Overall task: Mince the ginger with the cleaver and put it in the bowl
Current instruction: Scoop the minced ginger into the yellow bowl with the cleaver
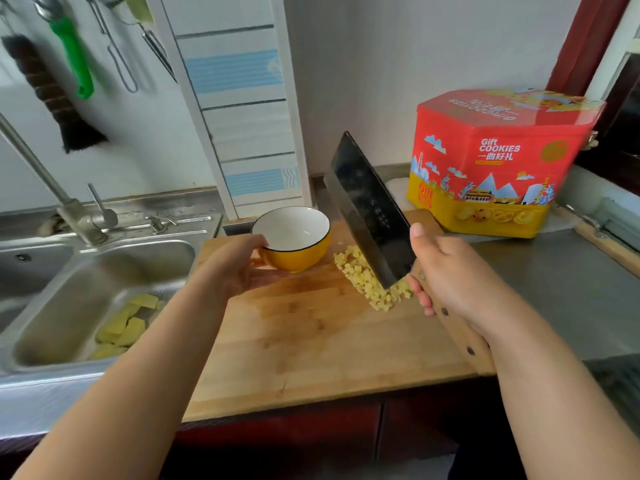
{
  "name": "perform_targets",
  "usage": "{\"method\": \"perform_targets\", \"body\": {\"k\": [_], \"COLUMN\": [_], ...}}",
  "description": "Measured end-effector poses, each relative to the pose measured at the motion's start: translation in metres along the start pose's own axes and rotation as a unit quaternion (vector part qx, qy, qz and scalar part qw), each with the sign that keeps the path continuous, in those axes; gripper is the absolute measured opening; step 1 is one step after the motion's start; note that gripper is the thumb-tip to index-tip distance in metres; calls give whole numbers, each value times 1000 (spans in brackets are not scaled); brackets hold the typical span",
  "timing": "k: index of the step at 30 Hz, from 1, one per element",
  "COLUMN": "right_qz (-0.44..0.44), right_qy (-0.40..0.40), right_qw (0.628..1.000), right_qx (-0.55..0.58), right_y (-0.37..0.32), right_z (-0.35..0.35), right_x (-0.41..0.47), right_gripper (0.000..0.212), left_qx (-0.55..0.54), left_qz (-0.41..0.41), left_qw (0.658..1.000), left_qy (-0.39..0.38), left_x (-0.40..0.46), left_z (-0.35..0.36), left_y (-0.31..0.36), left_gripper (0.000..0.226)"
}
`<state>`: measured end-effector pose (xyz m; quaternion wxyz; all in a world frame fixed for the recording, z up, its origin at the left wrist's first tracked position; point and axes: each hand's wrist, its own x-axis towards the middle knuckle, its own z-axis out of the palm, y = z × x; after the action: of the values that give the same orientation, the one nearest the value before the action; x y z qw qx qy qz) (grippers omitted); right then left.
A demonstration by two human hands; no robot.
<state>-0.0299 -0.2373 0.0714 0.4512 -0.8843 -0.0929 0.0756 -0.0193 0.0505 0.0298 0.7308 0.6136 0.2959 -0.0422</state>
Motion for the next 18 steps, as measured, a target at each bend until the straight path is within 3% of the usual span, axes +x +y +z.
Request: {"method": "perform_targets", "body": {"k": [3, 7, 9, 10, 12, 14, 16, 18], "right_qz": [-36, -121, -141, -147, -170, -187, -195, -206], "right_qy": [-8, -19, -20, -14, 12, 34, 31, 24], "right_qw": [997, 983, 970, 964, 948, 939, 931, 926], "right_qx": [-66, -140, -197, -222, -268, -288, -307, -316], "right_y": [-8, -20, -24, -25, -26, -25, -28, -33], "right_z": [9, 25, 31, 35, 44, 52, 58, 63], "right_x": [-7, -15, -15, -15, -14, -11, -10, -11], "right_gripper": [66, 35, 40, 43, 41, 36, 35, 36], "left_qx": [32, 32, 76, 82, 49, 59, 189, 416], "left_qz": [-14, -10, 37, 91, 237, 388, 508, 566], "left_qw": [999, 999, 996, 989, 932, 837, 770, 675], "left_qy": [-12, -39, 14, 83, 272, 381, 336, 225], "left_x": [-14, -28, -31, -31, -36, -49, -65, -71], "left_z": [-26, -47, -54, -59, -71, -77, -66, -43], "left_y": [-7, -18, -21, -22, -22, -17, -12, -11], "left_gripper": [43, 40, 37, 32, 24, 26, 31, 40]}}
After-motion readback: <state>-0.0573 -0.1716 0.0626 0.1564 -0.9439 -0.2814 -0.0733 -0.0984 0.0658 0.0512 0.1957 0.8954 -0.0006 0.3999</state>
